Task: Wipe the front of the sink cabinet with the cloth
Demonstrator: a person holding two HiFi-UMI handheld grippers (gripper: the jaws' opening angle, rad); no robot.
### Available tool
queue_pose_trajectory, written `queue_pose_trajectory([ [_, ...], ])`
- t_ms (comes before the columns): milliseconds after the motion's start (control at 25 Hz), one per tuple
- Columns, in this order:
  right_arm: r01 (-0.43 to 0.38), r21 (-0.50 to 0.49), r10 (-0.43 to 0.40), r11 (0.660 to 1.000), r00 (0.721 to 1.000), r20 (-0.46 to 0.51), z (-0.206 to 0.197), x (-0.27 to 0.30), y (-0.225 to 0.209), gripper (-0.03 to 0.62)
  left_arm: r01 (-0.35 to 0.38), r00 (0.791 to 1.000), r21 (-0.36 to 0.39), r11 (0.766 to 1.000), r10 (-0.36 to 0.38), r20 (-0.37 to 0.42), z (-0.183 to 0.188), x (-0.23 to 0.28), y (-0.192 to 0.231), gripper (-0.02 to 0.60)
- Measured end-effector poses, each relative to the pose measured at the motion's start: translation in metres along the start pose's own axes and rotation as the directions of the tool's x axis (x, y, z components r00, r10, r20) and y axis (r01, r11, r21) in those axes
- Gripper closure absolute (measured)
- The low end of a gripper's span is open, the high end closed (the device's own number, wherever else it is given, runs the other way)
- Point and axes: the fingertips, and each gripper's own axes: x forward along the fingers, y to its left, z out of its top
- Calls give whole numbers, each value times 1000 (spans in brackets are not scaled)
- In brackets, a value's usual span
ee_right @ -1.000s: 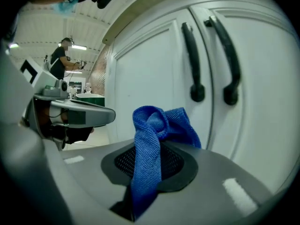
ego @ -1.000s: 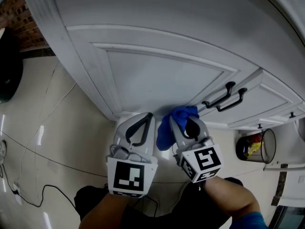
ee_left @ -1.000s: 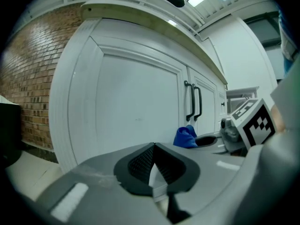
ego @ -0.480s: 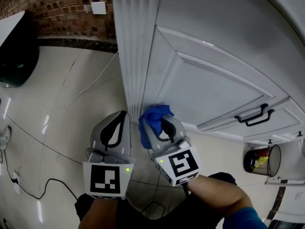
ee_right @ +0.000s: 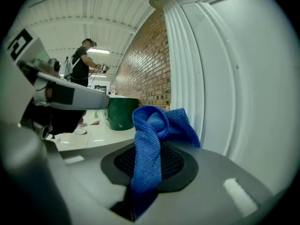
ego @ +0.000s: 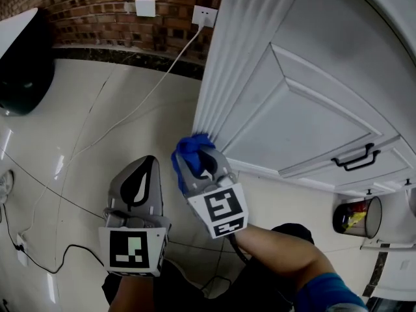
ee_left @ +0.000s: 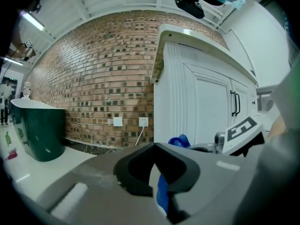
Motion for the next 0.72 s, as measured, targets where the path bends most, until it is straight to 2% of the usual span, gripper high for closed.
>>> queue_pose_trajectory([
  [80, 1, 11, -1, 1000, 1000, -6, -6, -1, 0, 507, 12, 1000, -10, 1000, -12, 2, 2, -1, 0, 578],
  [240, -16, 37, 16, 999, 1000, -10, -10, -21, -3, 507, 85, 996, 33, 996, -85, -9, 4, 1, -16, 578],
  [440, -33, 4, 33, 999, 999, 42, 12, -75, -21, 507, 194, 980, 49, 980, -196, 24, 16, 14, -70, 578],
  [560, 19, 2, -19, 1000, 999, 48, 13, -122, -57, 507, 272, 961, 74, 960, -275, 34, 22, 22, -120, 578],
  [720, 162, 1, -162, 987, 987, 15, 1, -192, -124, 507, 360, 930, 79, 930, -364, 51, 24, 41, -189, 578],
])
